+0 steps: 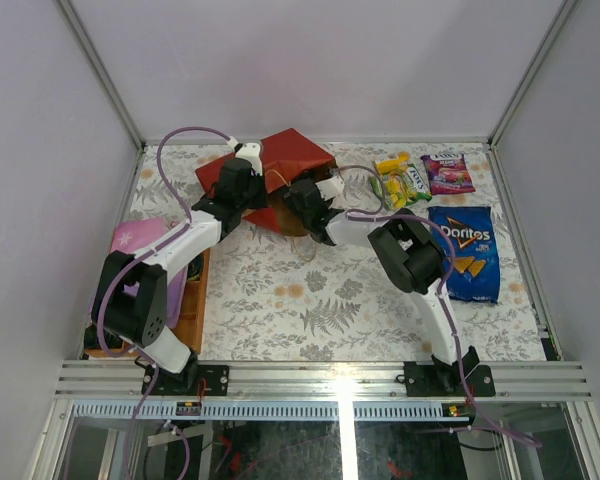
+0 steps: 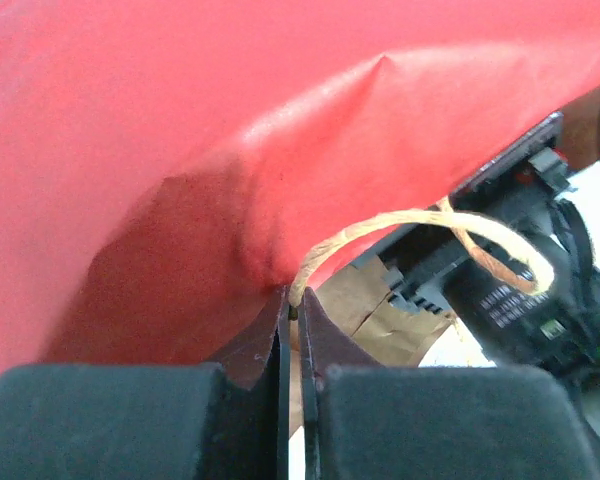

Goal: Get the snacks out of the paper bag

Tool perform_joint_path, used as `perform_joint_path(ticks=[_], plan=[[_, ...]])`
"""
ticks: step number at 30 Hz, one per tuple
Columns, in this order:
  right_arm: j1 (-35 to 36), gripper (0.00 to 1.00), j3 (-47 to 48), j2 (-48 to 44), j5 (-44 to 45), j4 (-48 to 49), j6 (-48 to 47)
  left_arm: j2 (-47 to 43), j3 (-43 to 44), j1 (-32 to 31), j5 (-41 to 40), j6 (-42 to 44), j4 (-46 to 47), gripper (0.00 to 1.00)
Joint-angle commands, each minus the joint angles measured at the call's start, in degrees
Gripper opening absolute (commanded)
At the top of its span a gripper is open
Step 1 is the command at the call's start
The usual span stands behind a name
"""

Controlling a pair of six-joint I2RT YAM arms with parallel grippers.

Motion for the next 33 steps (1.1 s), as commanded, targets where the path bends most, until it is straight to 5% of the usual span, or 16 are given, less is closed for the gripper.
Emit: perform_joint_path(ticks=[1, 10, 17, 23, 27, 33], plan=[[-1.11, 0.80, 6.11, 3.89, 5.54, -8.06, 6.62, -1.52, 1.36, 0.41, 2.04, -0.96, -0.33, 0.00], [-1.70, 0.79, 12.80, 7.58, 7.47, -18.58, 11.70, -0.27, 2.26, 0.48, 2.29, -0.79, -1.05, 0.00], [-1.97, 0.73, 14.23, 11.50, 6.15, -15.76, 15.74, 0.15, 2.54, 0.46, 2.70, -0.95, -1.18, 0.00], [-2.39, 0.38, 16.38, 15.07, 3.95, -7.71, 14.07, 0.38, 3.02, 0.48, 2.75, -0.81, -1.59, 0.00], [-2.58, 0.02, 13.53, 13.65, 2.03, -2.86, 11.75, 0.50, 3.55, 0.43, 2.66, -0.79, -2.09, 0.00], [-2.54, 0.00, 3.06, 5.23, -1.23, 2.93, 6.82, 0.11, 4.66, 0.44, 3.19, -1.03, -3.16, 0.00]])
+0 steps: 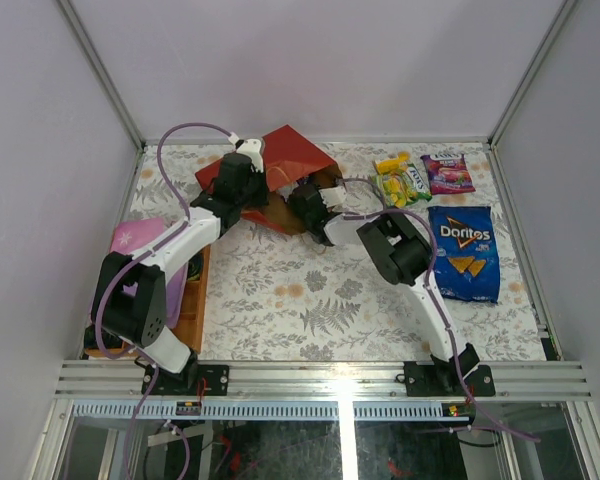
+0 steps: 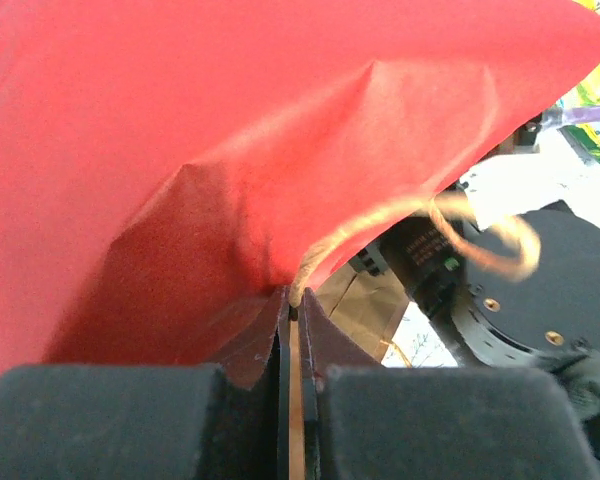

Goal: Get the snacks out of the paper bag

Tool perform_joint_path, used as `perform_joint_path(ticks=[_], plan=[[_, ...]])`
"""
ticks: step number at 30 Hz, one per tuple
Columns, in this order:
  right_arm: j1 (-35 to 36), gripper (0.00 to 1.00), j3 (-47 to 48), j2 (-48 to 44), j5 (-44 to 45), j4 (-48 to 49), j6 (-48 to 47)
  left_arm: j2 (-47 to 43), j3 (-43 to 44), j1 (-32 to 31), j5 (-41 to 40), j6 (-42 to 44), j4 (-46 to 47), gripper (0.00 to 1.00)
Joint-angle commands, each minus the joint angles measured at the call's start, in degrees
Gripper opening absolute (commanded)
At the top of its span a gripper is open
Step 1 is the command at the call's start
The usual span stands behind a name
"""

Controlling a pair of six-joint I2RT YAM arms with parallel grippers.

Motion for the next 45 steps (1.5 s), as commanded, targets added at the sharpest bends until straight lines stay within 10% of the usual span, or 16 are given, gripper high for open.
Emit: perform_joint_path(ticks=[1, 28, 34, 38, 45], plan=[[-0.18, 0.00, -8.34, -8.88, -2.68, 3.04, -5.26, 0.18, 2.40, 0.35, 0.80, -0.61, -0.34, 0.00], [-0.37, 0.00, -53.96, -63.48, -2.96, 1.73, -35.68, -4.98, 9.51, -1.58, 8.68, -0.92, -5.15, 0.18], [-1.32, 0.00, -61.79, -78.06, 3.90, -7.70, -41.09, -3.92, 12.29, -2.33, 11.73, 1.89, -7.16, 0.46], [-1.92, 0.00, -65.06, -83.89, 5.50, -10.96, -41.52, -6.57, 8.87, -3.80, 11.88, 4.62, -2.66, 0.82], [-2.13, 0.00, -66.03, -84.46, 4.42, -9.98, -43.01, -5.91, 8.12, -4.19, 9.36, 6.81, 0.27, 0.84]])
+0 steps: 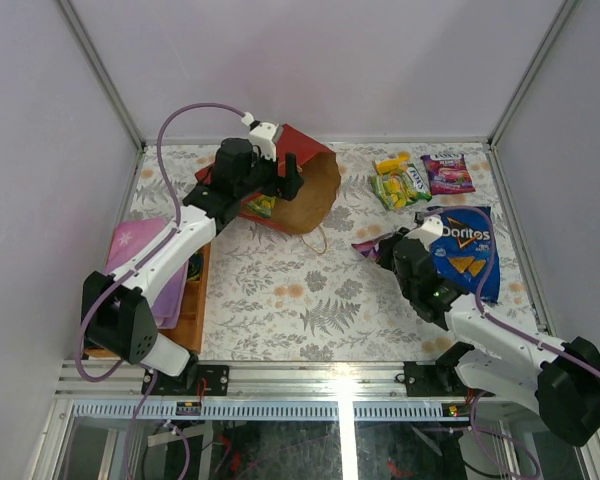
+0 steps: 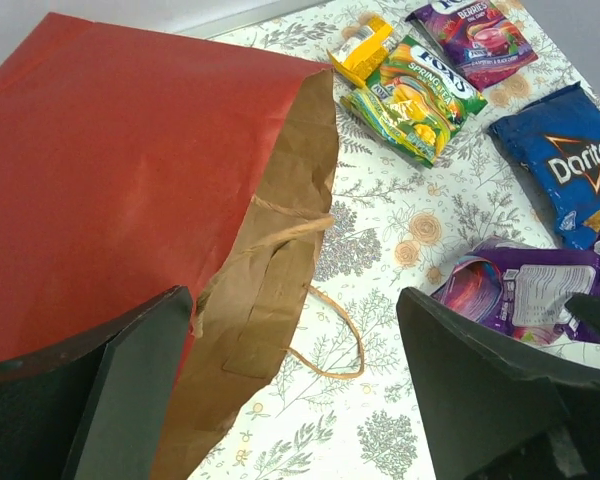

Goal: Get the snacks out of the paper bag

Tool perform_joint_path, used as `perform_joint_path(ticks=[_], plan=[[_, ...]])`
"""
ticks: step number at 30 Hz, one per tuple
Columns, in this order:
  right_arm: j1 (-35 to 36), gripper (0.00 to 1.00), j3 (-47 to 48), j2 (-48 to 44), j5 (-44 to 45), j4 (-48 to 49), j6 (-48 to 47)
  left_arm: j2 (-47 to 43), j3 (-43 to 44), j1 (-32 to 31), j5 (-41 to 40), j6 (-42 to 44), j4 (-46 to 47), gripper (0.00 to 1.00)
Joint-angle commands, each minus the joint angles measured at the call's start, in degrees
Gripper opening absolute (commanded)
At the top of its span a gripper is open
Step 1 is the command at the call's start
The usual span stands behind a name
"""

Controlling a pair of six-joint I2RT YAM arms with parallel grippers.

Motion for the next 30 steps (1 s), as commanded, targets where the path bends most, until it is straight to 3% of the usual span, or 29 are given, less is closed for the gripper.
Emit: perform_joint_path(ticks=[1, 4, 12, 17, 20, 24, 30], plan=[[-0.23, 0.00, 1.21, -0.03, 1.83, 3.58, -2.84, 0.35, 0.28, -0.08, -1.50, 3.21, 5.68, 0.84], [-0.28, 0.00, 1.79, 1.11, 1.11, 4.40, -3.58, 3.20, 1.47, -0.07, -3.86, 4.28, 6.03, 0.79], [-0.65, 0.00, 2.04, 2.14, -0.40, 4.32, -4.05, 5.89, 3.34, -0.08, -4.82, 4.84, 7.31, 0.38], [-0.76, 0.00, 2.04, 3.06, -0.33, 4.64, -4.06, 5.16, 3.91, -0.07, -3.16, 3.84, 8.43, 0.19], [-1.37, 0.00, 2.12, 4.30, 0.68, 4.46, -4.04, 4.94, 4.75, -0.04, -2.29, 3.13, 8.35, 0.13], [-6.47, 0.00, 4.70, 7.63, -5.43, 1.42, -3.79, 4.35, 4.37, -0.04, -1.33, 1.26, 8.97, 0.00], [-12.36, 0.00, 5.35, 10.61, -5.12, -3.16, -0.16, 3.96, 1.28, -0.05, 0.80, -1.72, 10.54, 0.00]])
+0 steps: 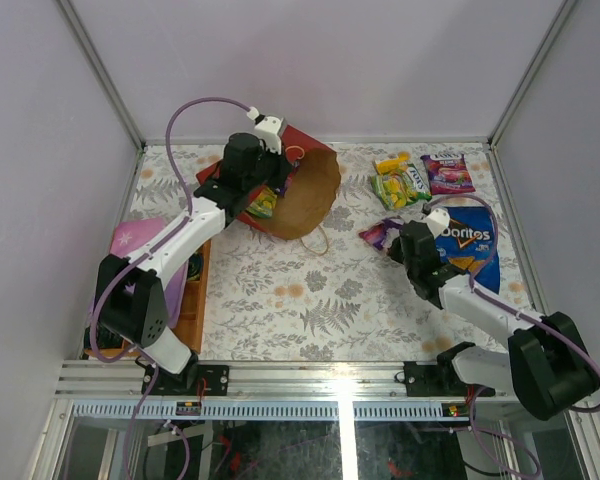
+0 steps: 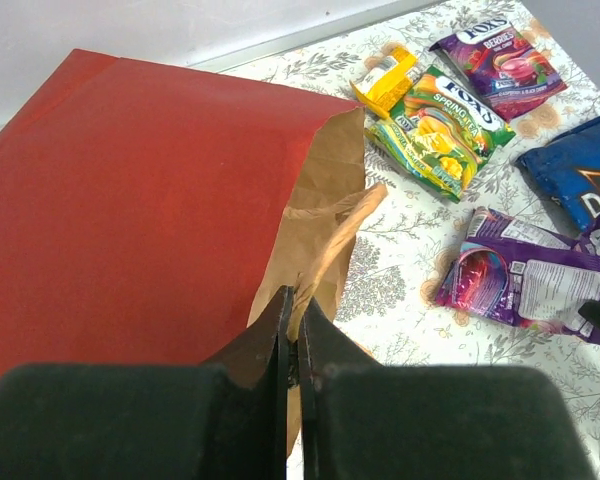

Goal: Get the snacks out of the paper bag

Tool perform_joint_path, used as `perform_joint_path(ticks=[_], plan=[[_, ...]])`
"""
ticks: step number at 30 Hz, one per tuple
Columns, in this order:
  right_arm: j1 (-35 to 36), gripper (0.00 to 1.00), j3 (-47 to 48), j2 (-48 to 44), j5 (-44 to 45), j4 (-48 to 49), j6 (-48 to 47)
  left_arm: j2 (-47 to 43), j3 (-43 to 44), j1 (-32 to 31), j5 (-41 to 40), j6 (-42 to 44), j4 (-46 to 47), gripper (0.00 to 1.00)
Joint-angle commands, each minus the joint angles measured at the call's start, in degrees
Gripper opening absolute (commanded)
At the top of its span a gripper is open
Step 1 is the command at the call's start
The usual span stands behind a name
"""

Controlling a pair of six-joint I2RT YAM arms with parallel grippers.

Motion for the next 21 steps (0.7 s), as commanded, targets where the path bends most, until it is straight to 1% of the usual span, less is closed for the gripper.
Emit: perform_joint_path(ticks=[1, 3, 4, 8, 10, 12, 14, 15, 16, 18, 20, 21], plan=[[-2.07, 0.00, 1.93, 0.90, 2.25, -2.52, 3.96, -1.87, -1.39, -0.03, 2.30, -2.72, 4.65, 0.00], [-2.11, 0.00, 0.96, 2.19, 3.32, -2.79, 6.87, -1.61, -1.45, -0.06, 2.29, -2.90, 4.30, 0.00], [-2.12, 0.00, 0.45, 3.07, 2.52, -2.26, 8.39, -1.61, -1.52, -0.07, 2.30, -3.04, 4.21, 0.00], [-1.98, 0.00, -1.04, 8.57, -6.56, 2.17, 14.62, -1.44, -1.67, -0.07, 2.35, -3.31, 4.35, 0.00], [-1.17, 0.00, -1.67, 11.15, -8.80, 4.17, 17.29, -1.59, -1.75, -0.08, 2.25, -3.35, 4.19, 0.00], [0.42, 0.00, -1.99, 12.32, -8.69, 4.99, 18.06, -1.90, -2.11, -0.08, 2.06, -3.13, 4.05, 0.00], [2.27, 0.00, -2.16, 11.92, -8.50, 6.08, 16.11, -2.24, -2.52, -0.08, 1.60, -2.86, 3.97, 0.00], [2.78, 0.03, -1.86, 11.43, -8.29, 5.90, 14.76, -2.34, -2.63, -0.12, 1.27, -2.71, 3.99, 0.00], [3.09, 0.11, -1.41, 10.71, -7.79, 4.87, 13.50, -2.39, -2.80, -0.08, 1.00, -2.66, 3.97, 0.00], [3.31, 0.28, -0.47, 8.60, -5.93, 2.51, 10.92, -2.46, -2.73, -0.08, 0.84, -2.59, 4.00, 0.00], [3.30, 0.50, -0.24, 5.32, -2.72, 0.40, 9.36, -2.33, -2.70, -0.08, 0.74, -2.73, 4.09, 0.00], [3.29, 0.57, -0.27, 3.32, -1.25, -0.24, 8.36, -2.27, -2.71, -0.08, 0.69, -2.81, 4.10, 0.00]])
